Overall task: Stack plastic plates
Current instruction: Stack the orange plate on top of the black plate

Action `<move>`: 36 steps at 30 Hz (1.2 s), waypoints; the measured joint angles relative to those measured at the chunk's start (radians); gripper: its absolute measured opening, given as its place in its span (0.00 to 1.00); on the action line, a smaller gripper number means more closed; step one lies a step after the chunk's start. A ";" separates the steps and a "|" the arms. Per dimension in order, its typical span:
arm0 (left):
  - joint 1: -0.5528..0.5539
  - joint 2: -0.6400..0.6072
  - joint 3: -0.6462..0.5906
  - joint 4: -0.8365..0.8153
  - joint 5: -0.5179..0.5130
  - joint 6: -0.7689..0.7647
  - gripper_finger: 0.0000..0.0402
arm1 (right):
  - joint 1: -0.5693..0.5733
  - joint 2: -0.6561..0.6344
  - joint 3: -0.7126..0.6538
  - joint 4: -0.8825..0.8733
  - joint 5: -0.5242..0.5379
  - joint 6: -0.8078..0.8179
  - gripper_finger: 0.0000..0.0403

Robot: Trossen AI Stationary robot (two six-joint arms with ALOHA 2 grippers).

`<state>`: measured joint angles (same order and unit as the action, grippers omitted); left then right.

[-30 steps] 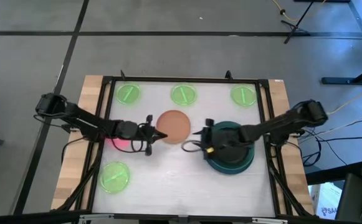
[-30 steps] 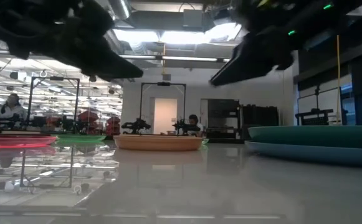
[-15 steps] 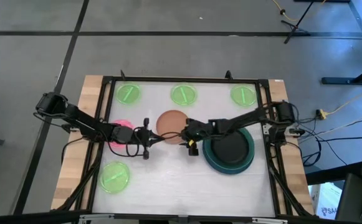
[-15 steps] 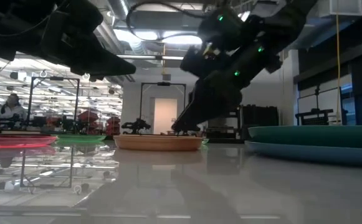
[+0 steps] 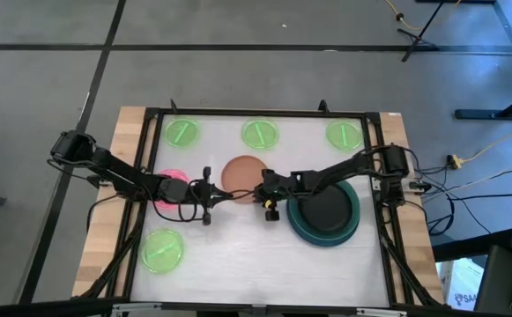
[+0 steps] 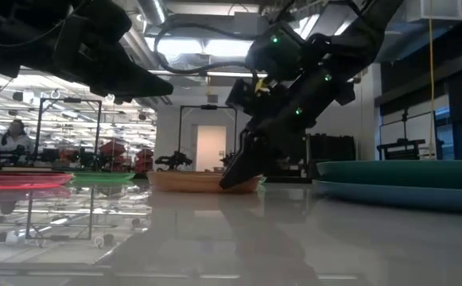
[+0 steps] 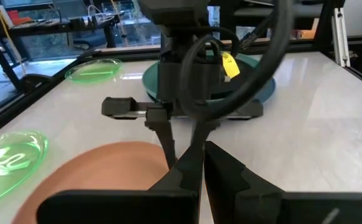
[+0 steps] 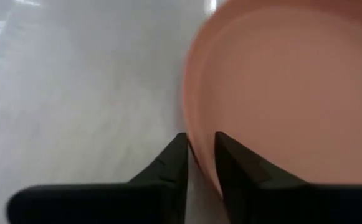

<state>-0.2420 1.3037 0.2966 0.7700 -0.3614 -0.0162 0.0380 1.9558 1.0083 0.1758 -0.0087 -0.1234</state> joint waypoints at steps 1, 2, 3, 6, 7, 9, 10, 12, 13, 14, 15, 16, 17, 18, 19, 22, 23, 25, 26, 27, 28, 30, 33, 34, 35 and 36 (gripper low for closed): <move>0.000 0.000 0.000 -0.001 0.000 0.000 0.02 | 0.000 0.006 0.002 0.005 0.002 -0.013 0.15; 0.000 0.000 0.000 -0.003 0.000 0.000 0.02 | 0.000 0.009 0.002 0.007 0.006 -0.023 0.13; 0.000 0.000 0.000 -0.003 0.000 0.000 0.02 | 0.000 0.009 0.002 0.003 0.006 -0.034 0.11; 0.000 0.000 0.000 -0.005 -0.001 0.000 0.02 | 0.001 0.008 0.009 -0.008 0.010 -0.056 0.04; 0.000 0.000 0.000 -0.005 0.000 0.000 0.02 | 0.003 -0.001 0.014 -0.026 0.020 -0.064 0.02; 0.000 0.000 0.000 -0.006 0.000 0.000 0.02 | 0.016 -0.011 0.027 -0.061 0.057 -0.068 0.02; -0.002 0.000 0.000 -0.006 0.000 0.000 0.02 | 0.024 -0.025 0.032 -0.079 0.078 -0.070 0.03; -0.004 0.000 0.000 -0.008 -0.002 0.000 0.02 | 0.046 -0.059 0.044 -0.133 0.116 -0.073 0.03; -0.005 0.000 0.000 -0.015 -0.002 -0.001 0.02 | 0.058 -0.078 0.048 -0.144 0.129 -0.074 0.02; -0.006 0.000 0.000 -0.019 -0.002 -0.001 0.02 | 0.072 -0.101 0.049 -0.165 0.140 -0.077 0.01; -0.007 0.000 0.000 -0.019 -0.002 -0.002 0.02 | 0.087 -0.129 0.048 -0.193 0.156 -0.076 0.01; -0.007 0.000 0.000 -0.021 -0.002 -0.002 0.02 | 0.103 -0.153 0.048 -0.219 0.175 -0.075 0.01; -0.007 0.000 0.000 -0.023 -0.002 -0.003 0.02 | 0.120 -0.179 0.048 -0.235 0.194 -0.068 0.01; -0.007 0.000 0.000 -0.022 0.001 -0.005 0.02 | 0.137 -0.209 0.048 -0.270 0.215 -0.063 0.02; -0.007 0.000 0.000 -0.023 0.001 -0.005 0.02 | 0.154 -0.237 0.048 -0.309 0.240 -0.053 0.02; -0.007 0.000 0.000 -0.020 0.002 -0.006 0.02 | 0.203 -0.327 0.048 -0.413 0.291 -0.001 0.01; -0.007 0.000 0.000 -0.018 0.002 -0.007 0.02 | 0.220 -0.358 0.048 -0.450 0.303 0.020 0.01; -0.007 0.000 0.000 -0.018 0.002 -0.007 0.02 | 0.255 -0.413 0.048 -0.529 0.319 0.080 0.01; -0.007 0.000 0.000 -0.016 0.002 -0.007 0.02 | 0.273 -0.441 0.048 -0.573 0.324 0.109 0.01; -0.007 0.000 0.000 -0.018 0.002 -0.007 0.02 | 0.293 -0.463 0.048 -0.614 0.331 0.145 0.01; -0.007 0.000 0.000 -0.017 0.002 -0.007 0.02 | 0.312 -0.487 0.048 -0.649 0.331 0.174 0.01; -0.007 0.000 0.000 -0.017 0.003 -0.007 0.02 | 0.354 -0.522 0.046 -0.718 0.338 0.235 0.00; -0.007 0.000 0.000 -0.017 0.003 -0.009 0.02 | 0.416 -0.563 0.045 -0.819 0.341 0.349 0.01; -0.007 0.000 0.000 -0.016 0.003 -0.010 0.02 | 0.436 -0.572 0.045 -0.851 0.340 0.389 0.01; -0.007 0.000 0.000 -0.018 0.003 -0.010 0.02 | 0.457 -0.578 0.045 -0.883 0.340 0.432 0.01; -0.007 0.000 0.000 -0.017 0.003 -0.010 0.02 | 0.480 -0.582 0.045 -0.915 0.339 0.470 0.01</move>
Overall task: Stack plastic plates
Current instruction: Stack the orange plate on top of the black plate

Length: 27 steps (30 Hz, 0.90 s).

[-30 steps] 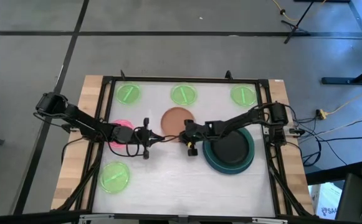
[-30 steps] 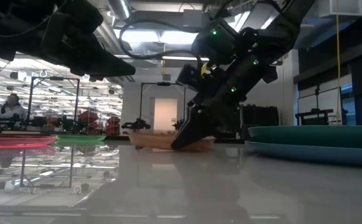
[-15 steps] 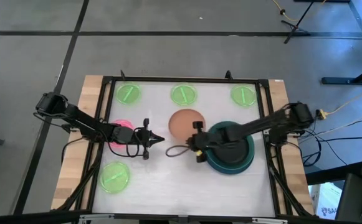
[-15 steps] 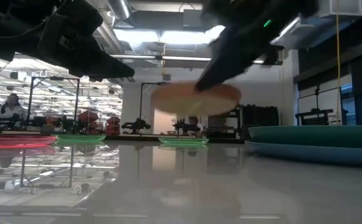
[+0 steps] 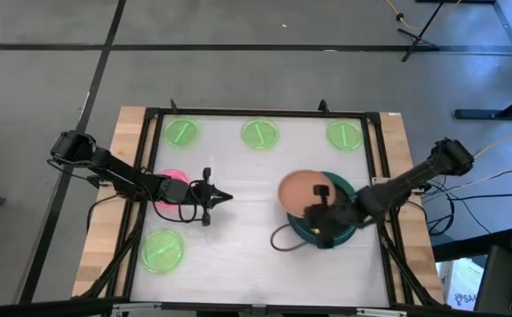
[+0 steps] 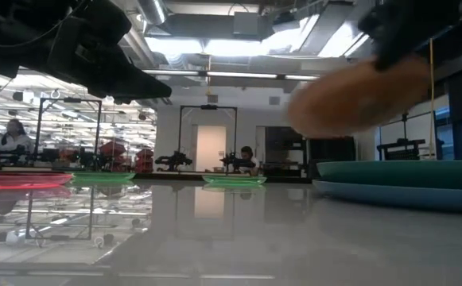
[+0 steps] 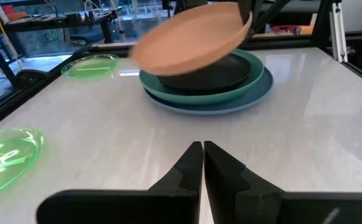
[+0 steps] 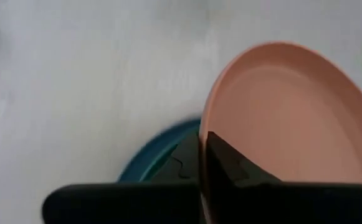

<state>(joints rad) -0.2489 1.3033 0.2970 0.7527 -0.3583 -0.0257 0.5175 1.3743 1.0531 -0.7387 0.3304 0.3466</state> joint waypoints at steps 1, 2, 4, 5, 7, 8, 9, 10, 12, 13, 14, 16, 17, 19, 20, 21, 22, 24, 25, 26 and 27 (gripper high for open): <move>0.000 0.000 0.000 0.000 0.000 0.000 0.02 | 0.023 -0.002 0.000 -0.029 0.000 0.033 0.00; 0.000 0.000 0.000 0.000 0.000 0.000 0.02 | 0.045 -0.002 -0.001 -0.055 0.001 0.057 0.00; 0.000 0.000 0.000 0.001 0.000 0.000 0.02 | 0.080 -0.003 -0.001 -0.084 0.000 0.114 0.00; 0.000 0.000 0.000 0.002 0.000 -0.001 0.02 | 0.093 -0.003 -0.001 -0.099 -0.001 0.142 0.00; 0.000 0.000 0.000 0.002 0.000 -0.002 0.02 | 0.112 -0.002 -0.001 -0.114 -0.001 0.204 0.00; 0.000 0.000 0.000 0.002 0.000 -0.002 0.02 | 0.120 -0.001 -0.001 -0.115 -0.001 0.225 0.00; 0.000 0.000 0.000 0.002 0.001 -0.002 0.02 | 0.127 0.001 -0.001 -0.120 0.000 0.240 0.01; 0.000 0.000 0.000 0.002 0.002 -0.002 0.02 | 0.133 0.004 -0.001 -0.127 0.000 0.256 0.01; 0.000 0.000 0.000 0.002 0.002 -0.002 0.02 | 0.139 0.009 -0.002 -0.137 0.004 0.285 0.01; 0.000 0.000 0.000 0.002 0.002 -0.002 0.02 | 0.139 0.010 -0.006 -0.135 0.008 0.301 0.02; 0.000 0.000 0.000 0.002 0.003 -0.001 0.02 | 0.138 0.010 -0.018 -0.129 0.006 0.312 0.02; 0.000 0.000 0.000 0.002 0.003 -0.001 0.02 | 0.137 0.010 -0.052 -0.124 -0.008 0.351 0.03; 0.000 0.000 0.000 0.002 0.003 -0.001 0.02 | 0.137 0.011 -0.074 -0.121 -0.009 0.371 0.03; 0.000 0.000 0.000 0.002 0.004 0.000 0.02 | 0.137 0.011 -0.117 -0.103 -0.008 0.403 0.04; 0.000 0.000 0.000 0.003 0.004 0.001 0.02 | 0.137 0.011 -0.138 -0.084 -0.008 0.408 0.05; 0.000 0.000 0.000 0.005 0.004 0.006 0.02 | 0.137 0.011 -0.156 -0.062 -0.009 0.410 0.07; 0.000 0.000 0.000 0.007 0.004 0.016 0.02 | 0.137 0.011 -0.168 -0.043 -0.009 0.409 0.08; 0.000 0.000 0.000 0.011 0.005 0.047 0.02 | 0.137 0.011 -0.184 -0.012 -0.008 0.408 0.14; 0.000 0.000 0.000 0.012 0.005 0.057 0.02 | 0.137 0.011 -0.186 -0.007 -0.005 0.405 0.17; 0.003 0.000 0.000 0.012 0.006 0.058 0.03 | 0.137 0.011 -0.186 -0.006 0.008 0.398 0.21; 0.009 0.000 0.000 0.011 0.008 0.058 0.04 | 0.137 0.011 -0.186 -0.006 0.020 0.381 0.24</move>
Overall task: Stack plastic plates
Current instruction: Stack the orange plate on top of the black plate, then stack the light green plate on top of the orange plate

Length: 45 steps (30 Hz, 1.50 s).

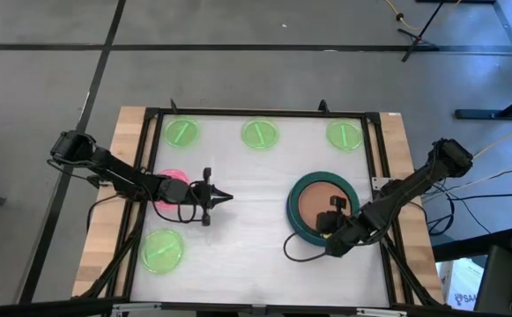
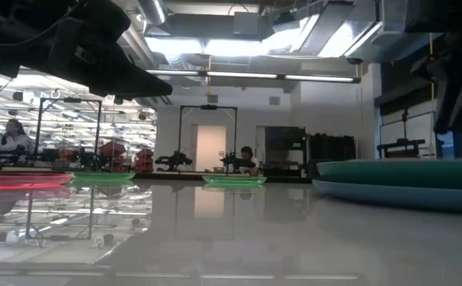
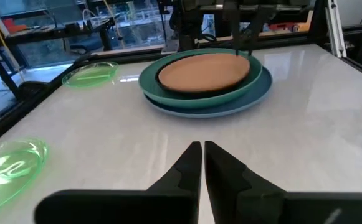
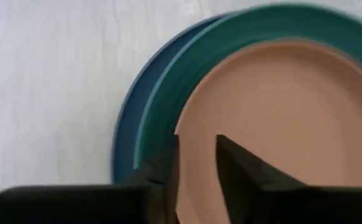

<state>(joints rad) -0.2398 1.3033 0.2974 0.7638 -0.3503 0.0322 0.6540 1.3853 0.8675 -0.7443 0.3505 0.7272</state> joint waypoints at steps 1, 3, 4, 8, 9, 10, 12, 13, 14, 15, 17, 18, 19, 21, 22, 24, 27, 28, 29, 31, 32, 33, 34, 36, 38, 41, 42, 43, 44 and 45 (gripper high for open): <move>0.008 0.000 0.002 0.000 0.000 0.000 0.06 | -0.003 -0.001 0.003 -0.001 0.013 -0.024 0.28; 0.029 0.000 0.018 -0.008 -0.001 0.005 0.11 | -0.014 -0.001 0.021 0.002 0.060 -0.078 0.35; 0.043 0.000 0.033 -0.017 0.003 0.011 0.14 | -0.019 -0.002 0.030 0.013 0.089 -0.097 0.38; 0.116 0.000 0.110 -0.087 -0.007 0.081 0.28 | -0.052 -0.003 0.037 0.113 0.210 -0.206 0.48; 0.139 0.000 0.130 -0.103 -0.006 0.095 0.31 | -0.060 -0.003 0.037 0.132 0.223 -0.226 0.49; 0.162 0.002 0.147 -0.110 -0.005 0.105 0.34 | -0.068 -0.003 0.037 0.150 0.226 -0.243 0.50; 0.210 0.019 0.180 -0.118 -0.005 0.109 0.39 | -0.080 -0.003 0.037 0.181 0.225 -0.266 0.51; 0.236 0.031 0.192 -0.125 -0.005 0.110 0.41 | -0.082 -0.002 0.037 0.185 0.228 -0.271 0.51; 0.262 0.046 0.203 -0.127 0.001 0.114 0.43 | -0.082 -0.002 0.037 0.192 0.236 -0.284 0.51; 0.290 0.064 0.213 -0.127 0.015 0.124 0.44 | -0.081 -0.002 0.037 0.204 0.253 -0.292 0.51; 0.350 0.108 0.229 -0.131 0.058 0.145 0.45 | -0.079 -0.002 0.036 0.217 0.299 -0.311 0.50; 0.381 0.134 0.241 -0.134 0.083 0.146 0.45 | -0.079 -0.002 0.035 0.229 0.318 -0.315 0.50; 0.411 0.162 0.259 -0.144 0.111 0.146 0.45 | -0.079 -0.002 0.034 0.233 0.335 -0.317 0.50; 0.471 0.213 0.304 -0.220 0.183 0.164 0.44 | -0.079 -0.002 0.034 0.231 0.365 -0.317 0.50; 0.500 0.240 0.336 -0.278 0.220 0.185 0.44 | -0.079 -0.002 0.034 0.231 0.379 -0.318 0.50; 0.552 0.294 0.409 -0.431 0.276 0.236 0.42 | -0.079 -0.002 0.034 0.230 0.409 -0.318 0.50; 0.616 0.376 0.524 -0.645 0.314 0.329 0.40 | -0.079 -0.002 0.033 0.231 0.453 -0.318 0.50; 0.636 0.404 0.556 -0.695 0.317 0.362 0.39 | -0.079 -0.002 0.033 0.231 0.466 -0.318 0.50; 0.652 0.430 0.582 -0.725 0.317 0.394 0.38 | -0.079 -0.002 0.033 0.231 0.481 -0.317 0.50; 0.681 0.481 0.618 -0.736 0.317 0.455 0.37 | -0.090 -0.002 0.033 0.231 0.506 -0.318 0.50; 0.693 0.504 0.633 -0.739 0.318 0.484 0.36 | -0.095 -0.002 0.033 0.231 0.515 -0.317 0.50; 0.703 0.524 0.646 -0.738 0.318 0.509 0.35 | -0.104 -0.002 0.033 0.231 0.519 -0.316 0.50; 0.712 0.544 0.660 -0.737 0.318 0.534 0.35 | -0.114 -0.002 0.033 0.232 0.521 -0.316 0.50; 0.726 0.575 0.677 -0.730 0.319 0.578 0.34 | -0.133 0.002 0.033 0.236 0.519 -0.315 0.50; 0.736 0.599 0.686 -0.709 0.324 0.611 0.32 | -0.155 0.010 0.033 0.245 0.515 -0.315 0.50; 0.752 0.625 0.702 -0.698 0.328 0.653 0.31 | -0.190 0.027 0.033 0.266 0.502 -0.317 0.50; 0.755 0.631 0.703 -0.697 0.333 0.657 0.30 | -0.201 0.034 0.033 0.272 0.494 -0.319 0.50; 0.758 0.633 0.704 -0.695 0.340 0.662 0.29 | -0.213 0.043 0.033 0.278 0.485 -0.325 0.50; 0.761 0.634 0.704 -0.695 0.348 0.670 0.28 | -0.225 0.051 0.033 0.285 0.479 -0.338 0.50; 0.763 0.634 0.704 -0.696 0.358 0.678 0.26 | -0.235 0.059 0.033 0.292 0.471 -0.341 0.50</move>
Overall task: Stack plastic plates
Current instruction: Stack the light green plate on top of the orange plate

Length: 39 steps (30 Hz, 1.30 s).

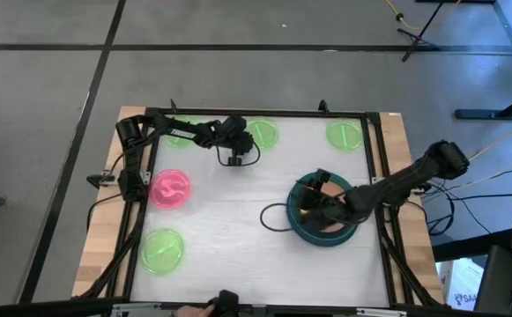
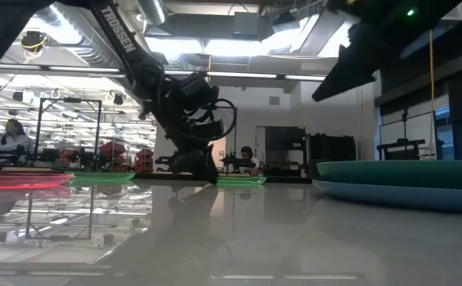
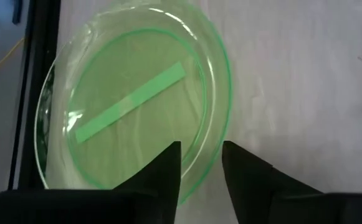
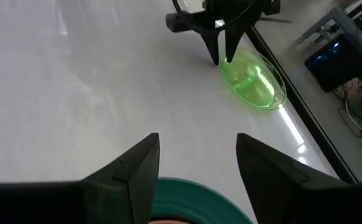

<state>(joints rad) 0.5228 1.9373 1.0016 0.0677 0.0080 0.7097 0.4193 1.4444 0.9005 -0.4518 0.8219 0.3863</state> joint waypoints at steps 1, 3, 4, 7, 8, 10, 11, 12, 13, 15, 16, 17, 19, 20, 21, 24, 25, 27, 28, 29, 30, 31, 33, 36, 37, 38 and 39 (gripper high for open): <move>0.001 0.000 0.000 -0.001 0.011 0.001 0.24 | -0.010 0.007 0.000 0.007 -0.004 -0.002 0.50; 0.000 0.001 0.000 -0.003 0.014 0.003 0.18 | -0.030 0.023 0.000 0.016 -0.007 -0.003 0.50; -0.002 0.001 0.000 -0.005 0.014 0.007 0.15 | -0.040 0.031 0.000 0.018 -0.012 -0.006 0.50; -0.012 0.001 0.000 -0.007 0.009 0.019 0.04 | -0.065 0.050 0.000 0.022 -0.042 -0.028 0.50; -0.018 0.001 0.000 -0.007 0.005 0.019 0.02 | -0.073 0.058 0.000 0.025 -0.048 -0.030 0.50; -0.033 -0.009 -0.001 -0.012 -0.008 0.020 0.02 | -0.090 0.075 0.000 0.039 -0.050 -0.051 0.50; -0.044 -0.019 -0.002 -0.020 -0.027 0.020 0.01 | -0.098 0.081 0.000 0.045 -0.056 -0.063 0.50; -0.058 -0.031 -0.003 -0.029 -0.046 0.019 0.01 | -0.106 0.086 0.000 0.048 -0.065 -0.084 0.50; -0.073 -0.041 -0.004 -0.038 -0.064 0.019 0.01 | -0.112 0.092 0.000 0.054 -0.075 -0.113 0.50; -0.104 -0.072 -0.004 -0.051 -0.076 0.008 0.01 | -0.121 0.101 0.000 0.071 -0.074 -0.160 0.50; -0.120 -0.090 -0.004 -0.056 -0.070 -0.003 0.01 | -0.122 0.103 -0.001 0.073 -0.073 -0.173 0.50; -0.137 -0.108 -0.004 -0.058 -0.057 -0.019 0.01 | -0.130 0.106 -0.001 0.086 -0.073 -0.178 0.50; -0.179 -0.131 -0.003 -0.065 -0.043 -0.034 0.00 | -0.141 0.109 -0.001 0.117 -0.082 -0.193 0.50; -0.202 -0.139 -0.003 -0.079 -0.044 -0.043 0.00 | -0.145 0.110 -0.001 0.125 -0.091 -0.218 0.50; -0.228 -0.146 -0.004 -0.092 -0.044 -0.046 0.00 | -0.151 0.110 -0.001 0.149 -0.096 -0.250 0.50; -0.301 -0.157 -0.004 -0.099 -0.040 -0.051 0.00 | -0.152 0.110 0.000 0.205 -0.125 -0.320 0.50; -0.324 -0.158 -0.003 -0.100 -0.041 -0.053 0.00 | -0.152 0.110 -0.001 0.225 -0.141 -0.346 0.50; -0.370 -0.157 -0.004 -0.110 -0.040 -0.049 0.00 | -0.152 0.110 0.000 0.250 -0.203 -0.396 0.50; -0.394 -0.157 -0.004 -0.114 -0.040 -0.047 0.00 | -0.152 0.110 -0.001 0.252 -0.247 -0.418 0.50; -0.418 -0.157 -0.004 -0.114 -0.042 -0.046 0.00 | -0.152 0.113 -0.001 0.257 -0.287 -0.431 0.50; -0.441 -0.157 -0.004 -0.114 -0.048 -0.046 0.00 | -0.152 0.117 -0.001 0.265 -0.322 -0.444 0.50; -0.463 -0.157 -0.004 -0.112 -0.054 -0.045 0.00 | -0.152 0.122 -0.001 0.268 -0.352 -0.449 0.50; -0.503 -0.157 -0.004 -0.102 -0.088 -0.045 0.00 | -0.151 0.135 0.000 0.274 -0.398 -0.450 0.50; -0.556 -0.157 -0.004 -0.093 -0.129 -0.045 0.00 | -0.151 0.164 -0.001 0.272 -0.433 -0.439 0.50; -0.572 -0.157 -0.004 -0.094 -0.136 -0.046 0.00 | -0.151 0.172 -0.001 0.271 -0.433 -0.435 0.50; -0.587 -0.157 -0.004 -0.094 -0.149 -0.051 0.00 | -0.150 0.179 -0.001 0.274 -0.435 -0.435 0.49; -0.603 -0.157 -0.004 -0.091 -0.166 -0.059 0.00 | -0.150 0.185 -0.001 0.277 -0.442 -0.435 0.48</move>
<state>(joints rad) -0.0802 1.7802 0.9977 -0.0235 -0.1581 0.6510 0.2691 1.6291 0.8999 -0.1749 0.3798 -0.0484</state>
